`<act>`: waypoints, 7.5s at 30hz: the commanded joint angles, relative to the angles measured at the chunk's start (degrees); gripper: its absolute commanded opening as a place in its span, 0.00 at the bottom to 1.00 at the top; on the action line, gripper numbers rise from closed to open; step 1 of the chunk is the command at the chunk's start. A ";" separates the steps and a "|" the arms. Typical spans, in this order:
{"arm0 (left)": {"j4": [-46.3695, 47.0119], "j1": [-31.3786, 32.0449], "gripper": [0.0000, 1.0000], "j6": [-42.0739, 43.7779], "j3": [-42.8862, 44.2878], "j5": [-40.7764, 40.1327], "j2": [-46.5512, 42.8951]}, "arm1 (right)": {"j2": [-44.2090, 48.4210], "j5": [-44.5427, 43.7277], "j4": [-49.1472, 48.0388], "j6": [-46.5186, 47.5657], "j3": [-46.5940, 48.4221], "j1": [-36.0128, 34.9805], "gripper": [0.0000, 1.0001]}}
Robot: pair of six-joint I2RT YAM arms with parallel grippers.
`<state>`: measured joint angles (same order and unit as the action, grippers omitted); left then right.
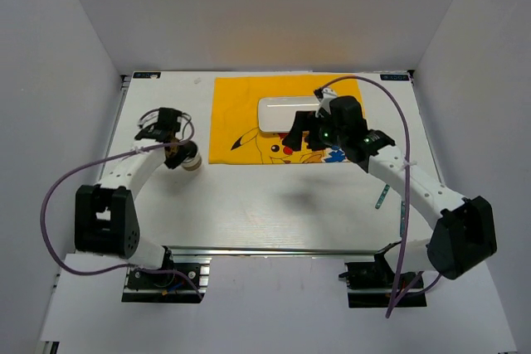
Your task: Set the dinner table for one person
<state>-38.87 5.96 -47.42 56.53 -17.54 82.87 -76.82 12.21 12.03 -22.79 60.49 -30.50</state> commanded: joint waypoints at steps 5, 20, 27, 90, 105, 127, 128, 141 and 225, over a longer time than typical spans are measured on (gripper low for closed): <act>-1.99 17.49 0.00 6.11 19.03 5.33 13.52 | -7.37 -11.94 0.45 -4.90 11.75 -5.18 0.89; -3.40 30.87 0.00 6.90 36.89 6.28 21.90 | -14.50 -22.22 2.56 -6.57 15.10 -5.44 0.82; -1.29 31.40 0.00 6.73 37.33 9.01 20.93 | -18.19 -21.79 1.42 -6.31 14.75 -5.45 0.35; -11.66 29.20 0.98 11.47 10.53 -5.23 -5.61 | -53.02 -12.82 14.58 1.78 77.51 29.79 0.89; -9.46 29.02 0.98 16.57 -2.48 -3.38 -17.75 | 4.64 -21.87 15.39 -3.32 -10.34 39.46 0.89; -9.11 30.08 0.98 17.62 -3.10 -2.24 -20.38 | 10.55 -25.66 17.41 -2.09 -23.14 49.39 0.89; -9.12 30.08 0.98 17.62 -3.18 -2.15 -20.29 | 9.50 -25.83 17.50 -1.57 -22.96 49.66 0.89; -8.85 30.61 0.98 17.98 -3.27 -1.18 -22.14 | -4.65 -22.31 21.19 -0.68 -19.80 51.07 0.58; -2.44 29.29 0.98 22.81 -5.73 6.73 -24.60 | -54.93 -18.98 31.30 23.31 48.15 24.79 0.00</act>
<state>-42.02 35.35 -25.28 51.09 -11.46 59.07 -132.99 -6.70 42.94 -0.21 110.59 -6.02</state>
